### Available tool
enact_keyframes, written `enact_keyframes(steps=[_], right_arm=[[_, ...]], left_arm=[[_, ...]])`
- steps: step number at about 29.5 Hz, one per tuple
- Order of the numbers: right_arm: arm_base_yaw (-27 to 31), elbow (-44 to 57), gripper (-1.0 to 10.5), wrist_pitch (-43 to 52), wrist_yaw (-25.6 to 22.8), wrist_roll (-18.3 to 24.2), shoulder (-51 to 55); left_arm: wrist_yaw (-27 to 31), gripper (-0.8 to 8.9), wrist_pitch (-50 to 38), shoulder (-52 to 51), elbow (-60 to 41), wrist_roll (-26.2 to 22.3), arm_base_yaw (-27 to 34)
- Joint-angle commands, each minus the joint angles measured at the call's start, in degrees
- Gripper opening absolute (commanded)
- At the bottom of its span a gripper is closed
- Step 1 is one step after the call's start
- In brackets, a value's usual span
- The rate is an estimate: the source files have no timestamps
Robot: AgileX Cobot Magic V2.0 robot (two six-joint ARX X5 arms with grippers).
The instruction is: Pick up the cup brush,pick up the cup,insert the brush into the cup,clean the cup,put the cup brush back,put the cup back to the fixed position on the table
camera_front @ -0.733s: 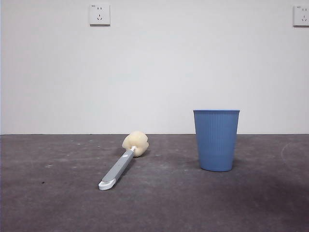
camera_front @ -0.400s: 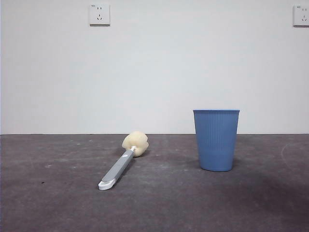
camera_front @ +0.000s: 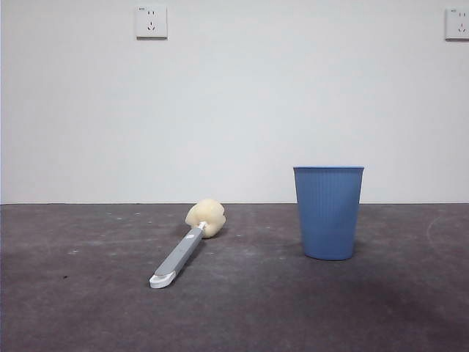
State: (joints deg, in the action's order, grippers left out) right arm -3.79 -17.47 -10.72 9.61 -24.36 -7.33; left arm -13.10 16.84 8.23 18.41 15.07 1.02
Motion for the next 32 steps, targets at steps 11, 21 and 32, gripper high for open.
enact_keyframes(steps=[11,21,32], right_arm=[[-0.1,-29.1,-0.1,-35.5,21.9,27.9,-23.7],[-1.2,-37.4,0.0,-52.3,23.1,36.9,-33.0],[-1.2,-37.4,6.6,-51.0,23.1,34.1,-33.6]], left_arm=[[-22.4,-0.06,22.1,19.4,22.9,-14.4,0.1],[-28.8,-0.04,36.1,24.5,28.2,-22.8,-0.6],[-21.6,5.67,35.7,25.0,28.3,-20.8,-0.6]])
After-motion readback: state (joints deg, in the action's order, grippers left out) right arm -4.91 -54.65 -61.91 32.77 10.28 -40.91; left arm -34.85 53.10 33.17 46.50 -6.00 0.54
